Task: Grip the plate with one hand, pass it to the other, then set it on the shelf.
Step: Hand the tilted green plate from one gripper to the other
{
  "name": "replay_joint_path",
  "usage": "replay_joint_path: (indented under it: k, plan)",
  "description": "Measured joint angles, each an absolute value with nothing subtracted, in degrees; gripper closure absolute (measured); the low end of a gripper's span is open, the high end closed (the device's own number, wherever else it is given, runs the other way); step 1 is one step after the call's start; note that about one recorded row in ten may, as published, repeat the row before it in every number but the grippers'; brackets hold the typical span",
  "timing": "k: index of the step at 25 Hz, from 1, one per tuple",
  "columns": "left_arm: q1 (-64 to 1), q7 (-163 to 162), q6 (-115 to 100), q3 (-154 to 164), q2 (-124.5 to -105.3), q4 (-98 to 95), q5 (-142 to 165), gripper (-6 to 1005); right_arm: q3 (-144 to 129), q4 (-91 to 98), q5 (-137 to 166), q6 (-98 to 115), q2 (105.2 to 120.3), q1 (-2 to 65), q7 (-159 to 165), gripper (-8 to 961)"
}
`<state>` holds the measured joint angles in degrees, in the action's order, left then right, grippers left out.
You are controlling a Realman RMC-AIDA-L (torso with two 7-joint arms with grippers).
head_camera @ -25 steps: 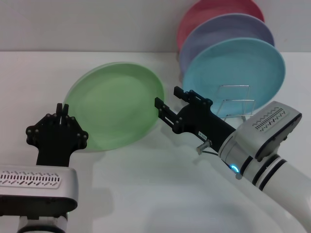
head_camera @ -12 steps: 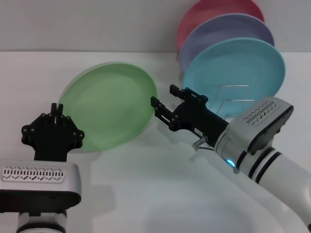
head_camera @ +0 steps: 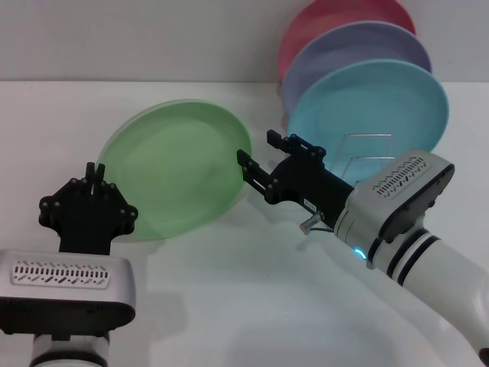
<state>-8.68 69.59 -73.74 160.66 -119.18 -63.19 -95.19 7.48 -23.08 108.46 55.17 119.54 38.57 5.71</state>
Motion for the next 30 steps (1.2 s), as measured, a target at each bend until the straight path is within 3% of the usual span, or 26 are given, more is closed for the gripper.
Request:
replay_joint_path:
  k: [8,27,30]
  plan:
    - [-9.0,69.59,-73.59,160.84,-119.18,-63.19,-95.2,971,7.51,-23.12,108.46,55.17,119.53,38.67,5.67,353]
    - [-9.06,69.7,-73.71,161.38,-119.17,-63.29,-95.18,971,7.47,-23.2,108.46,54.72,119.53,38.67,5.62,460]
    - [-9.06,69.7,-73.73,161.4,-119.18,-63.28,-95.18,972,7.47,-23.21,108.46,54.66,119.53,38.62,5.62,551]
